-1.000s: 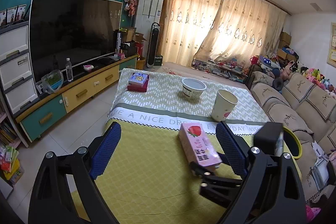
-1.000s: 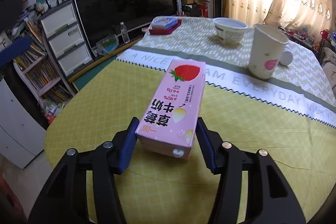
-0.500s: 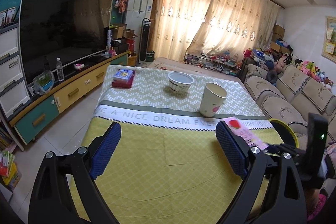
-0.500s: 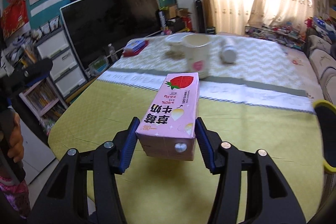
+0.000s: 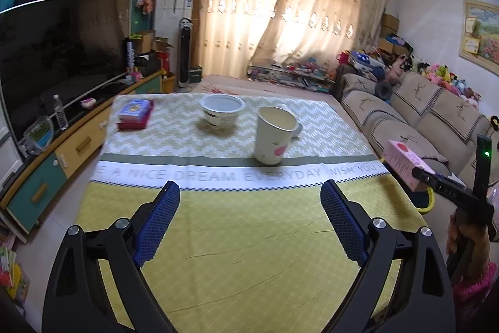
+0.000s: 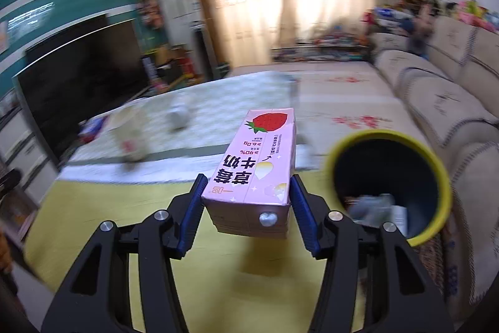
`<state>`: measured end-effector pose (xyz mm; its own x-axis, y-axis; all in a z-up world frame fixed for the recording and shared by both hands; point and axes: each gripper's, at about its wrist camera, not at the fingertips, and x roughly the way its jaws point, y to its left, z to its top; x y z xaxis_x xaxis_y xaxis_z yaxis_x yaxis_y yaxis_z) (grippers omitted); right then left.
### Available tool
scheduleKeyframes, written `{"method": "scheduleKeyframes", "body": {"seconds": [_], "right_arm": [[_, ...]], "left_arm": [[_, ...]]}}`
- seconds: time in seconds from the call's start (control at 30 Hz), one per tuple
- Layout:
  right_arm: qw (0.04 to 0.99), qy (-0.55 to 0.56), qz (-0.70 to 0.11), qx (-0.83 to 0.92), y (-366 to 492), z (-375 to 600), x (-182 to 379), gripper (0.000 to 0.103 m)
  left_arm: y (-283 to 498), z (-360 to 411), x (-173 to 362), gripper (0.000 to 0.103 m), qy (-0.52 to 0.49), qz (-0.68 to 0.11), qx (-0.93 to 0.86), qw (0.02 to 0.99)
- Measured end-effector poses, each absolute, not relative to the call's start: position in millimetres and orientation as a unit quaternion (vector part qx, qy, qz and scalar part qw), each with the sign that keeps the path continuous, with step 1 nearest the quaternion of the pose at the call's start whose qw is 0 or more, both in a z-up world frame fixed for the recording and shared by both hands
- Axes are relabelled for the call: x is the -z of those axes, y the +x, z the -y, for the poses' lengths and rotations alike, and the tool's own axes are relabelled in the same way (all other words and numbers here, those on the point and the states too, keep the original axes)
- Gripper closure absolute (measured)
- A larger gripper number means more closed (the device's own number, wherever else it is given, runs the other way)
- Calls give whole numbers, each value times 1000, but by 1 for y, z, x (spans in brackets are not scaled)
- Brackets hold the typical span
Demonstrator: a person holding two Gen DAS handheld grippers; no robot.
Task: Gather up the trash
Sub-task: 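Lift the carton, carry it over the bin, open the right gripper, then move the left gripper toward the white paper cup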
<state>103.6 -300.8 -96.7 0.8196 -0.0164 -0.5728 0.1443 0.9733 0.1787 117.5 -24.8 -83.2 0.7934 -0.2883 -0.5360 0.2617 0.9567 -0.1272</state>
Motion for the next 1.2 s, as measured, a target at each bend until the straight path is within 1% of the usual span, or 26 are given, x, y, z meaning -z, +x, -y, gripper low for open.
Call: {"method": "scheduleKeyframes", "body": {"seconds": [0.27, 0.43, 0.53, 0.7, 0.87, 1.2], "right_arm": [[934, 111, -308, 142, 125, 382, 120, 52], [921, 107, -330, 178, 144, 409, 140, 51], [913, 124, -339, 192, 150, 423, 149, 48], [914, 130, -333, 193, 140, 420, 149, 48], [919, 135, -324, 178, 130, 409, 141, 45], [927, 139, -313, 154, 130, 394, 126, 45]], "left_arm": [[153, 63, 95, 13, -5, -305, 169, 937], [176, 83, 100, 13, 11, -309, 176, 934], [188, 94, 103, 13, 16, -314, 182, 932], [210, 105, 113, 13, 23, -322, 187, 928], [231, 114, 120, 13, 28, -329, 186, 926], [278, 117, 137, 13, 35, -346, 164, 923]]}}
